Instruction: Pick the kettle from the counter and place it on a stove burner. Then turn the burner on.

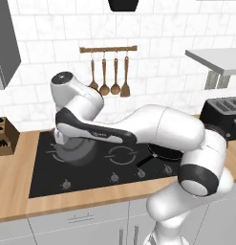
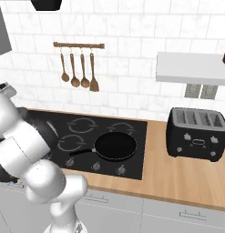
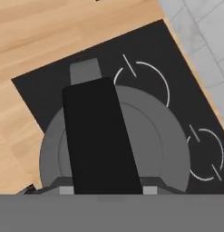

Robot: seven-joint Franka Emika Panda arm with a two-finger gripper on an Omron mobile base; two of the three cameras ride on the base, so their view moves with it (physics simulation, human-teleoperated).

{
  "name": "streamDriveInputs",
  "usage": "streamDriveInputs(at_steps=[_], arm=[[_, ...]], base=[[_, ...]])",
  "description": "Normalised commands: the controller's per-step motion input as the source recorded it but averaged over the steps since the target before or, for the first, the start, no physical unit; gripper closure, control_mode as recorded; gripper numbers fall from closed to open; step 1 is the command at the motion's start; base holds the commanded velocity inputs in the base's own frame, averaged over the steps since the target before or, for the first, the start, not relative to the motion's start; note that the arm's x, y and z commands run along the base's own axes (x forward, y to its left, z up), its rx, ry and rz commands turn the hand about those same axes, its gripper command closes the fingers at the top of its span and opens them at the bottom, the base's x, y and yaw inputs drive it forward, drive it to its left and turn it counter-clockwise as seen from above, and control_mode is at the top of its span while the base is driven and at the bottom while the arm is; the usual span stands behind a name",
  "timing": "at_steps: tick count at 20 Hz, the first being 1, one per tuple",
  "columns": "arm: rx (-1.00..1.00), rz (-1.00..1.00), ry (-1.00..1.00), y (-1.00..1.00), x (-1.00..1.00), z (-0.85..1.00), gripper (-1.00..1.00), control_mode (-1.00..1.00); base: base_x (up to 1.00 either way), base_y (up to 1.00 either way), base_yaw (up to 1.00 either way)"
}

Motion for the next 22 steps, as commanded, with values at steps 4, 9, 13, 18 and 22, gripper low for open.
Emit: streamDriveInputs(at_steps=[4, 9, 13, 18, 22], arm=[[0.15, -0.21, 0.05, -0.24, 0.76, -0.21, 1.00, -1.00], [0.15, -0.23, 0.06, -0.04, 0.98, -0.30, 1.00, -1.00], [0.06, -0.23, 0.18, 0.00, 0.72, -0.09, 1.00, -1.00], [0.01, -0.14, 0.21, 0.00, 0.34, -0.04, 1.00, -1.00], [0.00, -0.08, 0.11, 0.00, 0.22, -0.22, 1.00, -1.00]], base=[[0.00, 0.00, 0.00], [0.00, 0.00, 0.00], [0.00, 0.00, 0.00], [0.00, 0.00, 0.00], [0.00, 0.00, 0.00]])
